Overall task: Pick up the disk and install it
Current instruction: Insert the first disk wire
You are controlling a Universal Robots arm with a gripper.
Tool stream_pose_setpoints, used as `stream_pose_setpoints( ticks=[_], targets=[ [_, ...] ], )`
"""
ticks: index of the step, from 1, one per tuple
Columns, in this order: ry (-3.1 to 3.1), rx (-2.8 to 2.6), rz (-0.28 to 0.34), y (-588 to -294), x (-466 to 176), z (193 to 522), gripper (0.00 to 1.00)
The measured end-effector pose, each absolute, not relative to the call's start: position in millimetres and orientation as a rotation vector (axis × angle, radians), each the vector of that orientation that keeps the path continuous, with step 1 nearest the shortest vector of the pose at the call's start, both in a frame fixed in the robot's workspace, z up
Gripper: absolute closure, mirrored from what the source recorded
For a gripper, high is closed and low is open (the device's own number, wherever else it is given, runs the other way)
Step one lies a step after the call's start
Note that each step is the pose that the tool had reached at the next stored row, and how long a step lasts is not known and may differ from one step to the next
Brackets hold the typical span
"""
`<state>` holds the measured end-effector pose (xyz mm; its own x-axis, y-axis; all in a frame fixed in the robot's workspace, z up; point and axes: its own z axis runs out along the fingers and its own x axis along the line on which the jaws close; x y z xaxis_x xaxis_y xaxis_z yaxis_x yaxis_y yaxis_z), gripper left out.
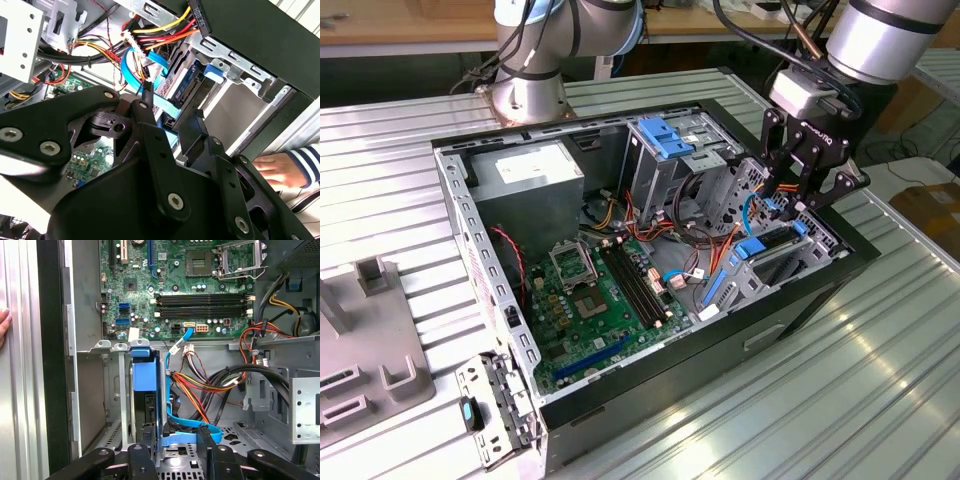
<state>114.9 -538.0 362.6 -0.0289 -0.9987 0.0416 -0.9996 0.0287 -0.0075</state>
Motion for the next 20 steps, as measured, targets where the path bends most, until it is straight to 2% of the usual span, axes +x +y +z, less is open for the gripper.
stream_pose_setpoints(
  ticks=[3,5,7,9,10,20],
  targets=[
    [-2.236,2.172,0.053,-538.0,114.9,362.6,0.53],
    [-2.236,2.172,0.052,-538.0,114.9,362.6,0.68],
    [-2.236,2.173,0.052,-538.0,114.9,362.6,0.68],
    [-2.237,2.173,0.051,-538.0,114.9,362.6,0.82],
    [-2.237,2.173,0.051,-538.0,114.9,362.6,0.84],
    [-2.238,2.174,0.048,-538.0,114.9,362.6,0.84]
  ],
)
